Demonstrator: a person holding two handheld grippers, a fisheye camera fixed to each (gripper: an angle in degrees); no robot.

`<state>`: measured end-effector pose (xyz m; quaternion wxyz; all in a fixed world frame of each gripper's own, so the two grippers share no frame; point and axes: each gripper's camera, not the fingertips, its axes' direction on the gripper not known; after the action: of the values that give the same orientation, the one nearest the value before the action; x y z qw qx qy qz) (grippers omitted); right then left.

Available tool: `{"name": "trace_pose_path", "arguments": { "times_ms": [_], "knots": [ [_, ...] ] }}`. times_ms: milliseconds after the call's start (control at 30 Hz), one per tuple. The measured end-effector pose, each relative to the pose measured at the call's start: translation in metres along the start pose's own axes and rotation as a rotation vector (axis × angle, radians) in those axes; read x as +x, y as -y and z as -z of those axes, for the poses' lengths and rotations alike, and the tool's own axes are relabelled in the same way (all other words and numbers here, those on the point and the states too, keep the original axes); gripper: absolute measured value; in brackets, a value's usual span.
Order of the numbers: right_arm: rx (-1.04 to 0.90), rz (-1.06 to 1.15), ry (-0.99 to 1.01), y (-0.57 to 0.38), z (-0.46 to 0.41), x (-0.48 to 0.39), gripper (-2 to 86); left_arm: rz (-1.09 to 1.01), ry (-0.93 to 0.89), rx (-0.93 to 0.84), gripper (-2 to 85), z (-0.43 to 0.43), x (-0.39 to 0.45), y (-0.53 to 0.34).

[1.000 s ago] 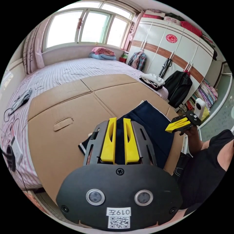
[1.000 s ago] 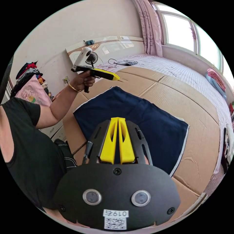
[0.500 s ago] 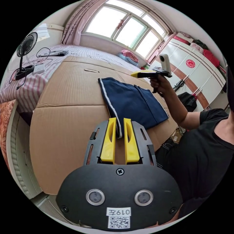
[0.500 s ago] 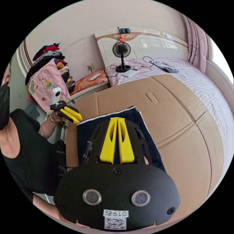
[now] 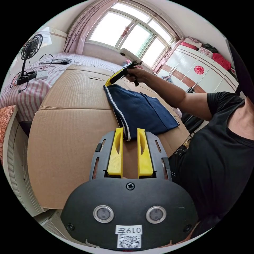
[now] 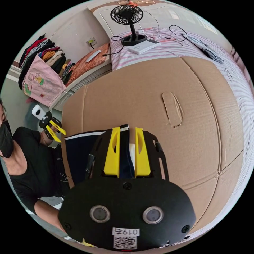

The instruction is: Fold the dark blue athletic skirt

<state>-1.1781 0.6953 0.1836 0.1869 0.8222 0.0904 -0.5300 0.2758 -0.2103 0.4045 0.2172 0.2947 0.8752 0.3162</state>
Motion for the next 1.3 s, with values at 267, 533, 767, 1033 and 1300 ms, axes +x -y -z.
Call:
{"name": "trace_pose_path", "arguments": {
  "times_ms": [267,533,767,1033,1300],
  "knots": [
    [0.025,0.034,0.028,0.031,-0.044,0.013,1.7,-0.036,0.038,0.0,7.2,0.025,0.005,-0.028],
    [0.273,0.113,0.16,0.001,-0.043,0.03,-0.7,-0.09,0.054,-0.002,7.1,0.042,0.01,-0.039],
    [0.45,0.166,0.29,-0.027,-0.047,0.05,-0.8,-0.125,0.013,-0.042,6.8,0.048,0.005,-0.033],
    [0.509,0.15,0.297,-0.036,-0.056,0.069,-0.8,-0.129,0.005,-0.079,2.8,0.058,-0.003,-0.037],
    [0.417,0.072,0.236,-0.01,-0.091,0.084,-0.9,-0.103,0.027,-0.127,1.5,0.064,-0.014,-0.027]
  ]
}}
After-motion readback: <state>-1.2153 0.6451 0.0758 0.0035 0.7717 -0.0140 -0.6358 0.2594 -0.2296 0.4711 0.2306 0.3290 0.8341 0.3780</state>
